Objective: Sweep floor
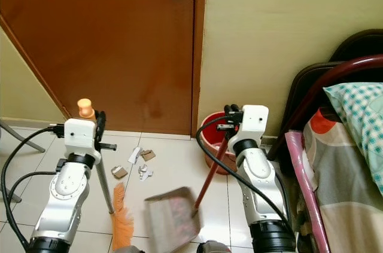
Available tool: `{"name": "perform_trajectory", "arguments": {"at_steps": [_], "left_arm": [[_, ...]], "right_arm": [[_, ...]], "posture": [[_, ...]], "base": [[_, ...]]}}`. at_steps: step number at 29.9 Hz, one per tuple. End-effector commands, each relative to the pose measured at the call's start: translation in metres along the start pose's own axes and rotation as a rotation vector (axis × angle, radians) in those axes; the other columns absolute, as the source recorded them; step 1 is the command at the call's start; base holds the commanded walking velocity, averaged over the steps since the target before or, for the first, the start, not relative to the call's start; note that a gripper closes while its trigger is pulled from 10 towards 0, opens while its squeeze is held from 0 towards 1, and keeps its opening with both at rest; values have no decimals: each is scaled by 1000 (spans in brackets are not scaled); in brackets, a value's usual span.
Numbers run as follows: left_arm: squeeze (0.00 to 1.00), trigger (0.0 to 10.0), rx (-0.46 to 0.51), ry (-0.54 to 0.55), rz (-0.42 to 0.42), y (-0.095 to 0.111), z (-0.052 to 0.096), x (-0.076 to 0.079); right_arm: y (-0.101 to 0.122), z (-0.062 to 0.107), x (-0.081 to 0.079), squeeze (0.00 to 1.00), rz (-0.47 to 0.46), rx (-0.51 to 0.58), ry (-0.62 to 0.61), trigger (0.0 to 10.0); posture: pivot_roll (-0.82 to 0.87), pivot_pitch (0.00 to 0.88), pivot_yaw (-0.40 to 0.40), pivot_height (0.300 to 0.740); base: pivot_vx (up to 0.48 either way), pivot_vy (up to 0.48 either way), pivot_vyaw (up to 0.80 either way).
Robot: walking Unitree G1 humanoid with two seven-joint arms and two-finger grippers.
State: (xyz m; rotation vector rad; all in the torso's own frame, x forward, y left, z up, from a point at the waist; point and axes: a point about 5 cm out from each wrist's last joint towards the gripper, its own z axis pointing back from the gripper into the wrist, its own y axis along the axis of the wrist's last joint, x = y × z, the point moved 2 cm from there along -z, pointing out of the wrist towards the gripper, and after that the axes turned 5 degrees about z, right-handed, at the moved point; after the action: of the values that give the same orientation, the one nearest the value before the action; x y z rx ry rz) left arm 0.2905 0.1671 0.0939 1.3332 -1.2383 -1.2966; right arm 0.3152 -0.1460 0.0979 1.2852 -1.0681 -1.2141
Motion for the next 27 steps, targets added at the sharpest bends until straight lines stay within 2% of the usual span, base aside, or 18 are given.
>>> {"name": "perform_trajectory", "arguments": {"at_steps": [1, 5, 8, 12, 17, 22, 24, 25, 27], "left_arm": [[0, 10000, -38, -9, 24, -9, 4, 2], [0, 10000, 1, -97, 58, -2, 5, 18], [0, 10000, 13, -122, 48, 0, 6, 21], [0, 10000, 77, -135, 10, 13, 4, 22], [0, 10000, 186, -47, -21, 39, -10, 5], [0, 10000, 204, -41, -40, 44, -21, -4], [0, 10000, 208, -35, -70, 44, -32, -12], [0, 10000, 208, -35, -70, 44, -32, -12], [0, 10000, 199, -40, -65, 45, -45, -15]], "right_arm": [[-2, 0, 2, 0, -22, -12, -27, 10000], [-15, 3, 17, 0, 57, -79, -100, 10000], [-19, 3, 23, 0, 51, -104, -127, 10000], [-16, 1, 32, 0, 46, -96, -161, 10000], [-19, 2, 36, 0, 75, -102, -167, 10000], [-17, 2, 36, 0, 85, -99, -169, 10000], [-16, 2, 37, 0, 90, -96, -171, 10000], [-16, 2, 37, 0, 90, -96, -171, 10000], [-13, 3, 38, 0, 96, -90, -172, 10000]], "posture": [[-13, 26, 15, 740], [-14, 28, 14, 740], [-14, 28, 14, 740], [-20, 36, 11, 740], [-22, 42, 5, 740], [-32, 49, 1, 740], [-40, 57, -4, 740], [-40, 57, -4, 740], [-51, 65, -10, 740]], "base": [[0, 0, 0], [0, 0, 0], [0, 0, 0], [0, 0, 0], [0, 0, 0], [0, 0, 0], [0, 0, 0], [0, 0, 0], [0, 0, 0]]}}
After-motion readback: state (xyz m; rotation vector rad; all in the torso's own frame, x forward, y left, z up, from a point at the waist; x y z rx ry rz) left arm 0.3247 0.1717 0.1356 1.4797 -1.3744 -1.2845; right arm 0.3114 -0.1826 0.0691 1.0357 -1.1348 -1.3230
